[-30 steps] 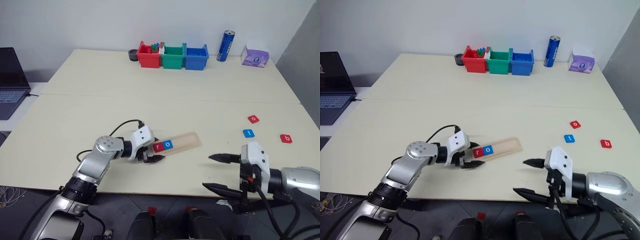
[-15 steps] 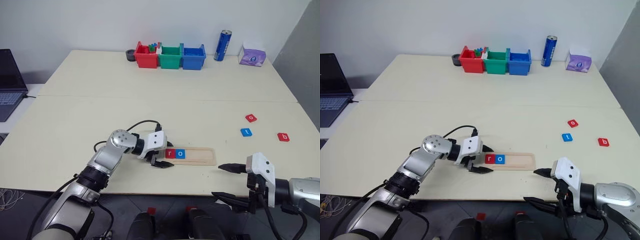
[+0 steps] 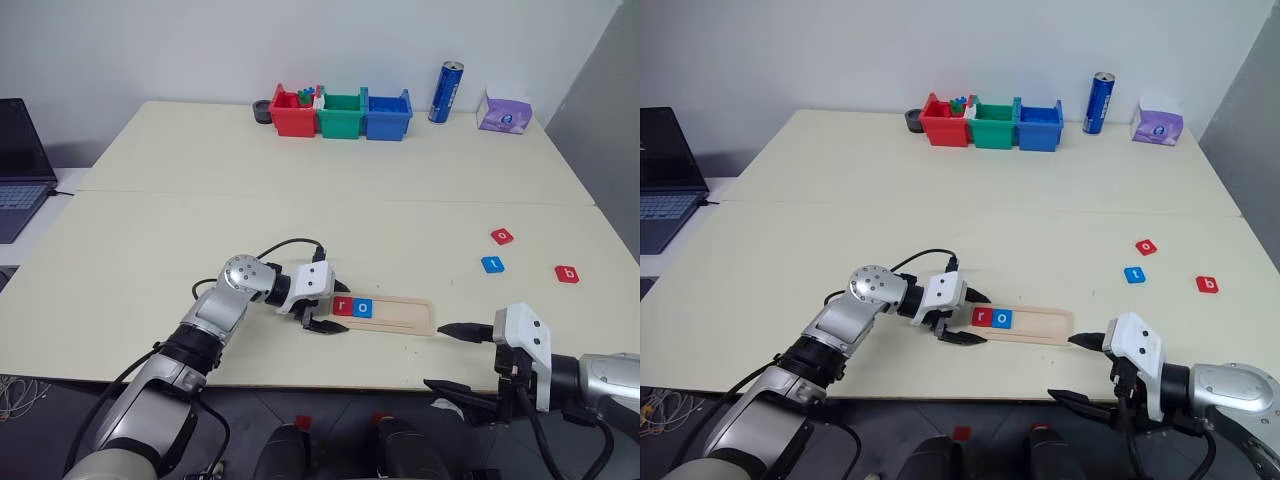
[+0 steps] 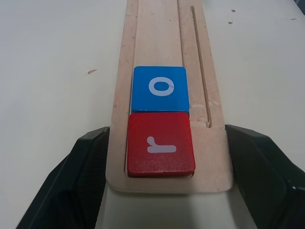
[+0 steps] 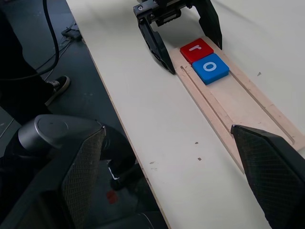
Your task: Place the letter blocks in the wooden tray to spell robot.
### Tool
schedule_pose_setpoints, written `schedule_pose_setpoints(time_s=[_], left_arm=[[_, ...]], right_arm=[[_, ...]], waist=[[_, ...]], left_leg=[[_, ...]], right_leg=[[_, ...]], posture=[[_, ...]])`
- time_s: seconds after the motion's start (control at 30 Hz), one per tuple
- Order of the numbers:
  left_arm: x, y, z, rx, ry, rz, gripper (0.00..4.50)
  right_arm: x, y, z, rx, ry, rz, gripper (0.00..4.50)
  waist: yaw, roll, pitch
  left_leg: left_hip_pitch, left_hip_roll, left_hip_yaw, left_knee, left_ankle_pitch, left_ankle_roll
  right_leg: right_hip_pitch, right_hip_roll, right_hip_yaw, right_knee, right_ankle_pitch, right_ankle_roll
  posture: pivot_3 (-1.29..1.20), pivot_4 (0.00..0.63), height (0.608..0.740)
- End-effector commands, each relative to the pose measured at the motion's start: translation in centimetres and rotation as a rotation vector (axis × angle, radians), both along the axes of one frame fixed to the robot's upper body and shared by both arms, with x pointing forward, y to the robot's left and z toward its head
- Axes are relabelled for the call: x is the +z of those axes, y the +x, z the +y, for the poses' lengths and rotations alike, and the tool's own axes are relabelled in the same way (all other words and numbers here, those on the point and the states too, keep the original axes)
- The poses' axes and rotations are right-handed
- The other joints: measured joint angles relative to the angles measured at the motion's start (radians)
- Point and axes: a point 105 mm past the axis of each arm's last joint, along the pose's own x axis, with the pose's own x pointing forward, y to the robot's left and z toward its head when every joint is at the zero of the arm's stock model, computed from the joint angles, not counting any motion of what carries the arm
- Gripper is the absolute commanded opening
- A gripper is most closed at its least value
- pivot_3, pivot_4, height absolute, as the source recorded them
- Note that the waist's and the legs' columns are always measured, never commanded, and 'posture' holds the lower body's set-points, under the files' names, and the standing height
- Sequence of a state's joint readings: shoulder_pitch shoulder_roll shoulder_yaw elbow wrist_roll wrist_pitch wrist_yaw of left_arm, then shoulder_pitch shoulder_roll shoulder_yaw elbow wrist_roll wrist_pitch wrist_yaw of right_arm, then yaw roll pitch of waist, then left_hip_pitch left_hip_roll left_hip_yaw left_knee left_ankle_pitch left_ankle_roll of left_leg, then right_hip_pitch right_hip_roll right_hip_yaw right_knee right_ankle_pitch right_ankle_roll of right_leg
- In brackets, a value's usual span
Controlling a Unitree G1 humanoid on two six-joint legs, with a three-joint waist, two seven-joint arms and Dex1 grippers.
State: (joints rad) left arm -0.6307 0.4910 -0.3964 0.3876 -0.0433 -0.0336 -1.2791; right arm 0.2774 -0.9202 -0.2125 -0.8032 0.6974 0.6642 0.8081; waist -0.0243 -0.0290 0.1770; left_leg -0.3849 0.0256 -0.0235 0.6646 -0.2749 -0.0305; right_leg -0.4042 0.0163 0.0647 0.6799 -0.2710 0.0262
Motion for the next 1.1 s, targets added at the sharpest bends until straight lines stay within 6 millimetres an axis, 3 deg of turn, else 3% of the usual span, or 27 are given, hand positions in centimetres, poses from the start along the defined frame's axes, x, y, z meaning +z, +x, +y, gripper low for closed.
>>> schedule_pose_setpoints(time_s=[0.03,0.1,0.17,0.53,1.1], left_arm=[[-0.3,0.5,0.2,0.027,0.017,0.004,3.43],[-0.2,0.7,0.3,0.033,0.017,0.011,4.14],[-0.1,0.7,0.3,0.027,0.016,0.019,4.47],[1.5,0.4,0.2,-0.018,-0.050,0.000,4.47],[4.1,-1.6,3.7,0.100,-0.148,-0.004,4.47]], right_arm=[[0.8,0.0,0.3,0.026,0.011,-0.034,4.50],[0.8,0.1,0.3,0.027,0.011,-0.035,4.50],[0.8,0.1,0.3,0.029,0.010,-0.034,4.50],[1.1,0.3,0.2,0.025,0.013,-0.026,4.50],[2.9,3.1,-2.8,-0.140,0.040,-0.107,4.50]], waist=[[0.000,0.000,0.000],[0.001,0.000,0.000],[-0.001,0.000,0.000],[-0.002,0.000,0.000],[-0.004,0.000,0.000]], left_leg=[[0.000,0.000,0.000,0.000,0.000,0.000],[0.000,0.000,0.000,0.000,0.000,0.000],[0.000,0.000,0.000,0.000,0.000,0.000],[0.000,0.000,0.000,0.000,0.000,0.000],[0.000,0.002,0.000,0.000,0.000,0.000]], right_leg=[[0.000,0.000,0.000,0.000,0.000,0.000],[0.000,0.000,0.000,0.000,0.000,0.000],[0.000,0.000,0.000,0.000,0.000,0.000],[0.000,0.000,0.000,0.000,0.000,0.000],[-0.001,0.000,0.000,0.000,0.000,0.000]], posture=[[0.00,0.150,0.740],[0.00,0.150,0.740],[0.00,0.150,0.740],[0.00,0.150,0.740],[0.00,0.150,0.740]])
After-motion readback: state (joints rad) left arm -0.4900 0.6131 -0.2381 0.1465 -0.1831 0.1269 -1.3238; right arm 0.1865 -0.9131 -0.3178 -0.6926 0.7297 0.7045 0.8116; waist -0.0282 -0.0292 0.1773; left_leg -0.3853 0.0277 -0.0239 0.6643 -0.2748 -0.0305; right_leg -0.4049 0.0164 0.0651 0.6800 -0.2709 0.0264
